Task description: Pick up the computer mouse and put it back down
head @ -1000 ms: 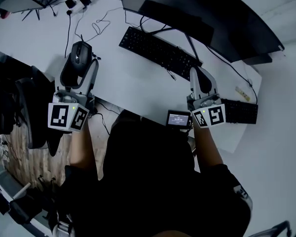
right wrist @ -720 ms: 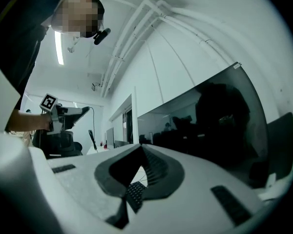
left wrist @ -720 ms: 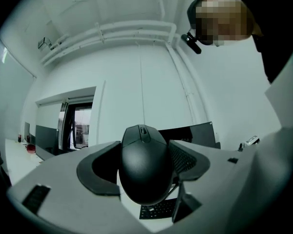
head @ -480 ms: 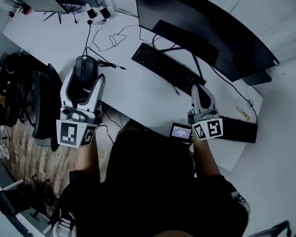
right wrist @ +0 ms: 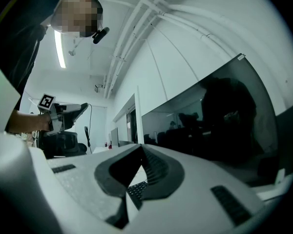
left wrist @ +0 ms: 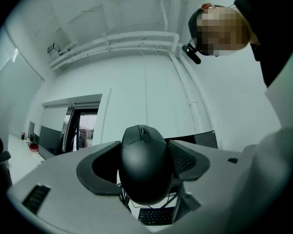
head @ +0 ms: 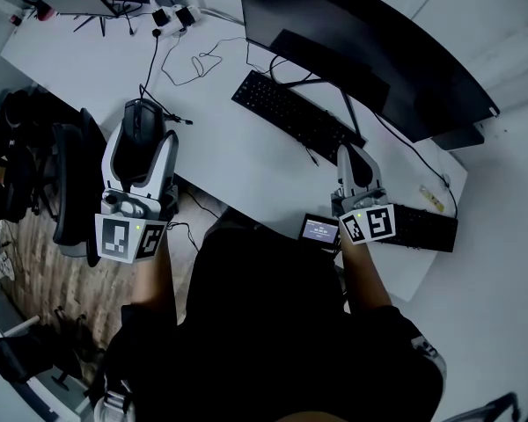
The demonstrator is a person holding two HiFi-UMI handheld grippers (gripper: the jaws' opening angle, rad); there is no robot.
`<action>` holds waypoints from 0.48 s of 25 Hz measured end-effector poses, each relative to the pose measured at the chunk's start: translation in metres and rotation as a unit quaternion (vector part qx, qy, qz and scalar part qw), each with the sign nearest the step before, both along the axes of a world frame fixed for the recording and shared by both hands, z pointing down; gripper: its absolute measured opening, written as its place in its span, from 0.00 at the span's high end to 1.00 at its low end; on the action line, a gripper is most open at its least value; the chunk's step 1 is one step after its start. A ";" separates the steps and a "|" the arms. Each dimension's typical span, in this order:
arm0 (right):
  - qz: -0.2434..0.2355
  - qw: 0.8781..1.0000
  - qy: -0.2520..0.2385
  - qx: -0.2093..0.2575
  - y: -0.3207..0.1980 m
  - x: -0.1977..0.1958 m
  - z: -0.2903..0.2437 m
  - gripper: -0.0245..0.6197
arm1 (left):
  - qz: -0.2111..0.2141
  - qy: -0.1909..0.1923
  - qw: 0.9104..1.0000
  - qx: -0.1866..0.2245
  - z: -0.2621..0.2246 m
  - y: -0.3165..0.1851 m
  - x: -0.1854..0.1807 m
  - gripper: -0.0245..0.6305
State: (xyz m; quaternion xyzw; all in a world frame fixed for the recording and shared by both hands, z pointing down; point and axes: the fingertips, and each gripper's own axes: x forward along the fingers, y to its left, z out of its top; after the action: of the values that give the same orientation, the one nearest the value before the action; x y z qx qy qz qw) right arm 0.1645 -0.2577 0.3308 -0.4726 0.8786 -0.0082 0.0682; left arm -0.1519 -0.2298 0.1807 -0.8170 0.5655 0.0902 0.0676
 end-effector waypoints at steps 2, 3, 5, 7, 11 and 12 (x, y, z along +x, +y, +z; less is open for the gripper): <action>0.001 1.000 0.004 -0.001 -0.001 0.000 0.001 0.96 | 0.002 0.003 1.000 0.000 0.001 -0.002 -0.001 0.50; 0.001 1.000 0.005 -0.002 -0.002 -0.001 0.002 0.96 | 0.002 0.003 1.000 0.000 0.001 -0.003 -0.001 0.50; 0.001 1.000 0.007 -0.004 -0.003 -0.002 0.003 0.96 | 0.002 0.004 1.000 -0.002 0.003 -0.006 -0.003 0.50; 0.001 1.000 0.008 -0.008 -0.005 -0.002 0.006 0.96 | 0.003 0.003 1.000 -0.006 0.006 -0.011 -0.004 0.50; 0.004 1.000 0.009 -0.019 -0.008 -0.003 0.013 0.96 | 0.008 0.003 1.000 -0.019 0.016 -0.021 -0.008 0.50; 0.005 1.000 0.009 -0.022 -0.009 -0.003 0.015 0.96 | 0.009 0.003 1.000 -0.023 0.020 -0.025 -0.009 0.50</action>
State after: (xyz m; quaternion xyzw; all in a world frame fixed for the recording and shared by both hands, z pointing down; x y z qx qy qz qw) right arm 0.1613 -0.2667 0.3454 -0.4783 0.8764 -0.0228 0.0501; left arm -0.1608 -0.2547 0.2007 -0.8229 0.5606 0.0798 0.0462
